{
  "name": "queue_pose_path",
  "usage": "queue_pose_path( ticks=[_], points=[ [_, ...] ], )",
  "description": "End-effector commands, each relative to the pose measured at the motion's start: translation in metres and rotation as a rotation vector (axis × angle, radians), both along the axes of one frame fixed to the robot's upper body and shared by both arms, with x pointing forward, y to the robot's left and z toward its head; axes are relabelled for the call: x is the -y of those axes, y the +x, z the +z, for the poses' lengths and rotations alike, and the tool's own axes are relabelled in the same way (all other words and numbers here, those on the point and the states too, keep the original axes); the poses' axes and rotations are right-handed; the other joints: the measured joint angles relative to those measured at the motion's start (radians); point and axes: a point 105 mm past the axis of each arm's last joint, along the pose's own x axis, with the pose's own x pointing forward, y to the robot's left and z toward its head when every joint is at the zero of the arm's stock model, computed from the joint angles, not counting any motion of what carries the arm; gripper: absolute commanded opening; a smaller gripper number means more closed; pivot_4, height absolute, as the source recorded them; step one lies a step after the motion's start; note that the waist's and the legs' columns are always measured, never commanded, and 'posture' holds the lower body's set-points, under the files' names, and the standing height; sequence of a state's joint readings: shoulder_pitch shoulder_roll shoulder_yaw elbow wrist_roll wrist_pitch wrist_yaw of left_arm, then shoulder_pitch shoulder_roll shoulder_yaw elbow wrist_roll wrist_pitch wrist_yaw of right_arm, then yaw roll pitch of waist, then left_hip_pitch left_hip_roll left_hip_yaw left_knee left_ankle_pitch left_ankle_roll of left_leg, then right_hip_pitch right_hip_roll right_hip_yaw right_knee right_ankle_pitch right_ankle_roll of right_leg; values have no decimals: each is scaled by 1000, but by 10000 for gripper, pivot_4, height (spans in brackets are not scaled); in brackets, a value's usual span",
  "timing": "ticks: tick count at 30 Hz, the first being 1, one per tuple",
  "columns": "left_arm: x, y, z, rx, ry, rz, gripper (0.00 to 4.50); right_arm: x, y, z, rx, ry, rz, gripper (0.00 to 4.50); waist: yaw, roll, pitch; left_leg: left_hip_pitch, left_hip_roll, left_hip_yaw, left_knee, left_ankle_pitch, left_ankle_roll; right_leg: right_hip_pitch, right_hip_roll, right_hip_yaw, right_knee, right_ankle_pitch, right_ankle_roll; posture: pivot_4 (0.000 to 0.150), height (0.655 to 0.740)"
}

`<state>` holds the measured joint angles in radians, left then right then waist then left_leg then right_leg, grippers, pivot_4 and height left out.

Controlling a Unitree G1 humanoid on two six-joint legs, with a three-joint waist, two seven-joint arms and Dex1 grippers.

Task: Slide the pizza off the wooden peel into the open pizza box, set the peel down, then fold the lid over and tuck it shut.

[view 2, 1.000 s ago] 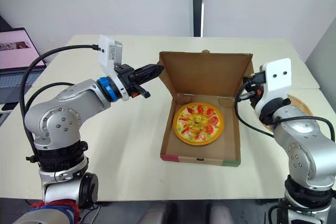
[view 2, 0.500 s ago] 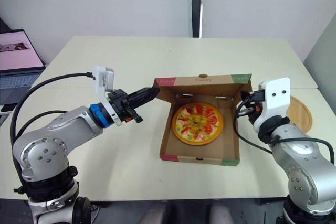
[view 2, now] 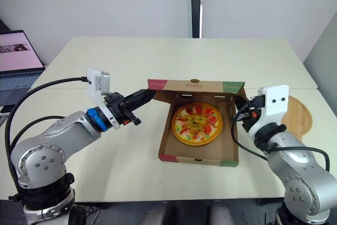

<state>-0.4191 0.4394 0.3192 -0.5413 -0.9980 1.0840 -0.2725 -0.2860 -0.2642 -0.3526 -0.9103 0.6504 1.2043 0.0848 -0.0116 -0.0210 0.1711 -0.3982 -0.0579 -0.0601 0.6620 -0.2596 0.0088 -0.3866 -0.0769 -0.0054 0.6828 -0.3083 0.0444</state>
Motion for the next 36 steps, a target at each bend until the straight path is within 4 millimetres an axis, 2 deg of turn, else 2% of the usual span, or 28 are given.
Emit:
queue_pose_path(
  ticks=[1, 6, 13, 24, 31, 34, 36],
  points=[
    [9, -3, 6, 29, 2, -42, 367, -18, -6, 9, 13, 4, 117, 0, 0, 0, 0, 0, 0, 0, 0, 0, 0, 0, 0, 0, 0, 0, 0, 1500, 7281],
    [14, -5, 6, 38, 16, -66, 367, -15, -5, 8, -39, -15, 155, 0, 1, 0, 0, 0, 0, 0, 0, 0, 0, 0, 0, 0, 0, 0, 0, 1500, 7281],
    [14, -11, -2, 24, 37, -81, 367, -15, -15, -14, -130, -56, 180, 0, -4, 0, 0, 0, 1, 0, -1, -2, 3, 0, 0, 0, -1, 0, 0, 1500, 7281],
    [2, -20, -19, -24, 39, -58, 367, -26, -35, -38, -67, -148, 158, 0, -15, 1, -6, 2, 1, -1, -1, -2, 4, 2, 1, 0, -1, 0, 0, 1500, 7281],
    [-4, -23, -30, -46, 56, -41, 367, -26, -39, -52, -48, -169, 140, 0, -14, 1, -7, 3, 2, -2, -1, -2, 4, 3, 1, 0, -2, 0, 0, 1500, 7281],
    [-7, -22, -29, -41, 61, -27, 0, -24, -43, -58, -68, -140, 165, 6372, -13, 1, -7, 2, 2, -3, -1, -2, 3, 3, 1, -1, -2, 0, 0, 1500, 7281],
    [-8, -21, -29, -37, 64, -24, 0, -22, -45, -60, -79, -158, 198, 13416, -13, 1, -7, 2, 2, -3, -1, -2, 3, 3, 1, -1, -2, 0, 0, 1500, 7281]
  ],
)
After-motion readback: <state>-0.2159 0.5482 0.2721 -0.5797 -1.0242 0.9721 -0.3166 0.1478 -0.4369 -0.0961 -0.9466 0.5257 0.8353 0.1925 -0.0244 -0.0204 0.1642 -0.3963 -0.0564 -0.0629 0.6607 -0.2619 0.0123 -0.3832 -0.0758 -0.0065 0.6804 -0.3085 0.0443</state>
